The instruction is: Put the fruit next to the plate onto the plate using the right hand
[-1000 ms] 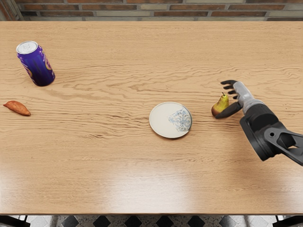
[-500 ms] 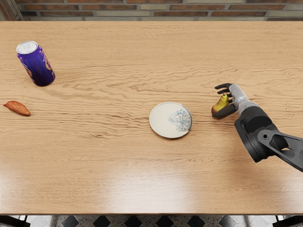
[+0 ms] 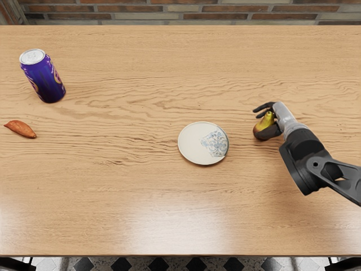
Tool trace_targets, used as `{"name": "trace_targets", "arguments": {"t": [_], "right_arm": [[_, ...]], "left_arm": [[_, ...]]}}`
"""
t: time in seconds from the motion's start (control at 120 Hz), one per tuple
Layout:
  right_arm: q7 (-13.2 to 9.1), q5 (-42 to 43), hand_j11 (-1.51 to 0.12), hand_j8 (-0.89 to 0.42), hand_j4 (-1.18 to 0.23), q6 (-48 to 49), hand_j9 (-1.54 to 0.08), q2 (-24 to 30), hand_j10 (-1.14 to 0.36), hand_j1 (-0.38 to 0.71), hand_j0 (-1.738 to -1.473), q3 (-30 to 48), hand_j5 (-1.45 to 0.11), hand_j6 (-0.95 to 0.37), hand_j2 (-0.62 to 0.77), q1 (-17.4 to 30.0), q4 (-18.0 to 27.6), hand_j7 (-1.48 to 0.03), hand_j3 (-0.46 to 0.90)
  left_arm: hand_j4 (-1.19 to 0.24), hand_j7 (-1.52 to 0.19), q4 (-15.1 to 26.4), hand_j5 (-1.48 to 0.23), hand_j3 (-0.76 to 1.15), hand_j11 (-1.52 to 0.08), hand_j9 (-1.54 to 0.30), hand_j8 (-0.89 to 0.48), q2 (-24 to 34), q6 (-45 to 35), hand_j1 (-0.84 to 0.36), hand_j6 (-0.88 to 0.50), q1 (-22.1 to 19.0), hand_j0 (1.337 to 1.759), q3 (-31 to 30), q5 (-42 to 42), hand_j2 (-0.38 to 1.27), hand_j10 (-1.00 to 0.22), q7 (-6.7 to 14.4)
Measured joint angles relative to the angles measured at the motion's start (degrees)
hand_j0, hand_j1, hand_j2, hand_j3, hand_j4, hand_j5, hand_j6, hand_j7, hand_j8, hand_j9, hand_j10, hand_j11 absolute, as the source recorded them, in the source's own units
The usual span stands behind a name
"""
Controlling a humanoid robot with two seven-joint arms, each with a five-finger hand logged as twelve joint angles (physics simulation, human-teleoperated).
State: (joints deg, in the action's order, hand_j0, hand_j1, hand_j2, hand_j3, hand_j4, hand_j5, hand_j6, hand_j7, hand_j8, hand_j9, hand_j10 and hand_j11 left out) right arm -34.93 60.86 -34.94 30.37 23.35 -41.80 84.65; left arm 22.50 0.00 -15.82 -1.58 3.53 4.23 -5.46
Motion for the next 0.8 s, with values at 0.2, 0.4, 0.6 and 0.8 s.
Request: {"name": "trace_targets", "arguments": {"t": [0.2,0.4,0.6,0.8], "right_arm": [[0.02,0.29,-0.73,-0.38,-0.55,0.05,-0.71,-0.06,-0.39,0.32,-1.654,-0.06,-0.67,-0.54,0.08,0.18,-0.03,-0.69,0.00],[0.07,0.14,-0.78,-0.33,-0.58,0.06,-0.76,-0.14,-0.37,0.38,-1.654,-0.08,-0.72,-0.58,0.22,0.25,-0.05,-0.74,0.00],[0.13,0.23,-0.84,-0.28,-0.60,0.16,-0.81,-0.21,-0.33,0.37,-1.650,-0.07,-0.77,-0.60,0.17,0.46,-0.19,-0.78,0.00],[0.15,0.30,-0.92,-0.24,-0.63,0.27,-0.89,-0.25,-0.30,0.43,-1.644,-0.05,-0.86,-0.56,0.28,0.53,-0.23,-0.84,0.00]], "left_arm": [[0.00,0.00,0.00,0.00,0.00,0.00,0.00,0.00,0.00,0.00,0.35,0.00,0.00,1.658,0.01,0.01,0.00,0.00,0.00],[0.00,0.00,0.00,0.00,0.00,0.00,0.00,0.00,0.00,0.00,0.35,0.00,0.00,1.658,0.01,0.01,0.00,0.00,0.00],[0.00,0.00,0.00,0.00,0.00,0.00,0.00,0.00,0.00,0.00,0.35,0.00,0.00,1.658,0.02,0.01,0.00,0.00,0.00],[0.00,0.00,0.00,0.00,0.00,0.00,0.00,0.00,0.00,0.00,0.35,0.00,0.00,1.658,0.03,0.01,0.00,0.00,0.00]]}}
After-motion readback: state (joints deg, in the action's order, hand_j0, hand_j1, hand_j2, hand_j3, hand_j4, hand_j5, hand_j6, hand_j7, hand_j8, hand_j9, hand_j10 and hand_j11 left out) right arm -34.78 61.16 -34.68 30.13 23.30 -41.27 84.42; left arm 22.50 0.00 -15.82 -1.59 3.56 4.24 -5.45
